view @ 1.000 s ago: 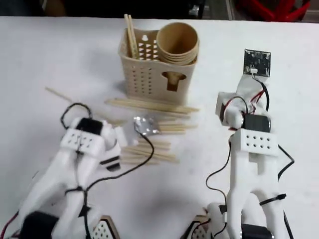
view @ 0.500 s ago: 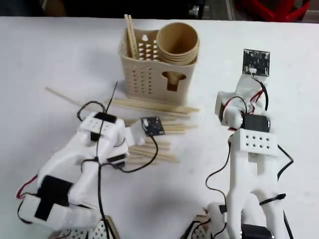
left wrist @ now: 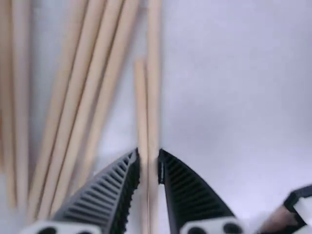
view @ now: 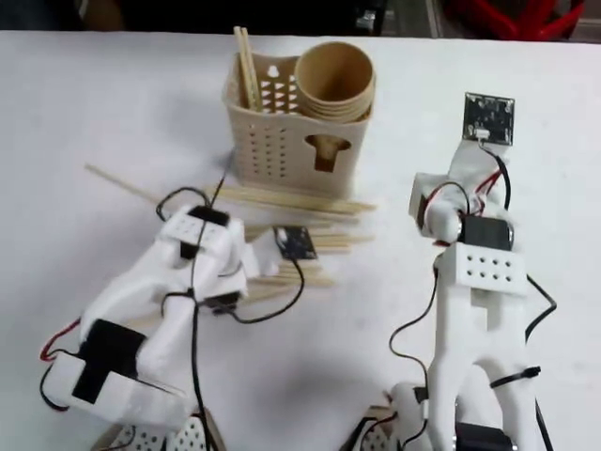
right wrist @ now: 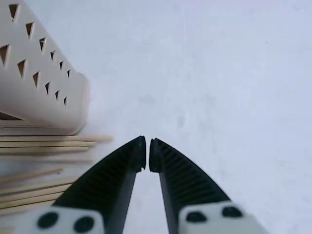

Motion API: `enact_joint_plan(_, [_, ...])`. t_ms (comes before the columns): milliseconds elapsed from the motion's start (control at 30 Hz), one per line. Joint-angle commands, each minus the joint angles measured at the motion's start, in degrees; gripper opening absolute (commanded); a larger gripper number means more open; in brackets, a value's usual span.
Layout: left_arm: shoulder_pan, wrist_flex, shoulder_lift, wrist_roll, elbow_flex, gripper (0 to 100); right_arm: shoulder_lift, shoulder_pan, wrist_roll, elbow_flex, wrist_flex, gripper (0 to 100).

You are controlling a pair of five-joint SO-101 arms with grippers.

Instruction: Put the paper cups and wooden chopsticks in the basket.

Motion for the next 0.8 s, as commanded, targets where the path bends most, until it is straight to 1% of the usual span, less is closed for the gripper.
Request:
enact_joint_plan(0, [-0.4, 5.63, -3.12, -0.18, -3.43, 2, -1.89, 0.57, -0.35, -0.26, -1.1, 3.2])
enact_joint_plan(333, [-0.4, 16.62, -26.86, -0.09, -3.78, 2, -1.89, 0.57, -0.35, -0.26, -1.1, 3.2])
enact_joint_plan(500, [-0.4, 19.52, -35.82, 0.09, -5.27, 2, -1.89, 0.57, -0.44, -0.26, -1.1, 3.2])
enact_joint_plan(600, [-0.4, 20.4, -39.16, 3.34, -8.09, 2, -1.89, 0.57, -0.44, -0.26, -1.1, 3.2])
enact_joint_plan(767, [-0.4, 19.87, -40.57, 9.49, -17.14, 2, -1.89, 0.57, -0.44, -0.26, -1.01, 3.2])
